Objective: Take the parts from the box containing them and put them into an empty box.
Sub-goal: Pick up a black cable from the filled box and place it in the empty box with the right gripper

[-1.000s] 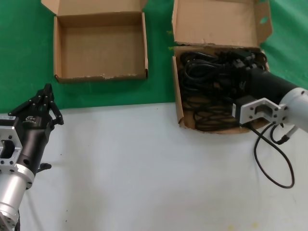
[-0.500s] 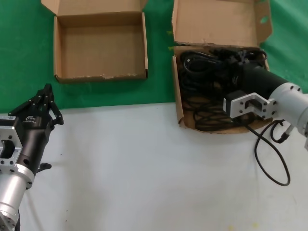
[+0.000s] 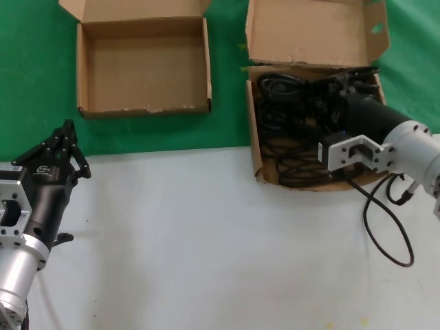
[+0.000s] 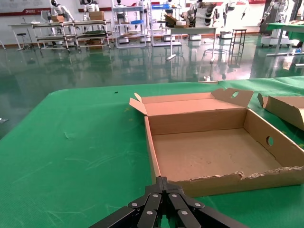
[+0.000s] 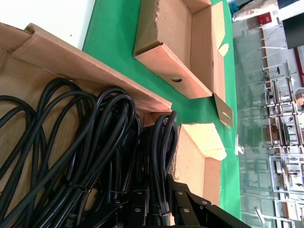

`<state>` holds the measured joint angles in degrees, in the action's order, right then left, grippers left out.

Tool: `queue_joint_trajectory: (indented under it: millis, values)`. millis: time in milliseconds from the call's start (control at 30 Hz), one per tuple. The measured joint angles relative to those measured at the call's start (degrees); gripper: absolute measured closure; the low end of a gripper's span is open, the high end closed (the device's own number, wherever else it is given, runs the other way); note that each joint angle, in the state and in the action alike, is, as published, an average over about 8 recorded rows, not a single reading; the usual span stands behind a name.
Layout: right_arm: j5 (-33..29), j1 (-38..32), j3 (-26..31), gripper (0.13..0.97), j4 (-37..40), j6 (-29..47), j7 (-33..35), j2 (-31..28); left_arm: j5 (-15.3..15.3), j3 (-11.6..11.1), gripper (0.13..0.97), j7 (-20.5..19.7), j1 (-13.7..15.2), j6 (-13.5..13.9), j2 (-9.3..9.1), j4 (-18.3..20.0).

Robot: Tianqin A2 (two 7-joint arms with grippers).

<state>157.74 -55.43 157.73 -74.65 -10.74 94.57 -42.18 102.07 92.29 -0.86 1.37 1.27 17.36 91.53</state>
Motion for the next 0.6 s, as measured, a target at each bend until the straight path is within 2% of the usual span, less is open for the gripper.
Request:
queue_joint_trajectory:
  millis: [133, 400, 600]
  values:
    - [0.0, 0.1, 0.0, 0.88, -1.3, -0.4, -0.1, -0.7, 0.0, 0.0, 0.952, 0.0, 0.0, 0.0, 0.0, 0.0]
    - [0.0, -1.5, 0.0, 0.882, -9.6, -2.4, -0.4, -4.5, 0.0, 0.0, 0.952, 0.0, 0.0, 0.0, 0.0, 0.0]
    - [0.0, -5.1, 0.0, 0.883, -15.5, -0.9, -0.9, -5.5, 0.0, 0.0, 0.952, 0.0, 0.0, 0.0, 0.0, 0.0]
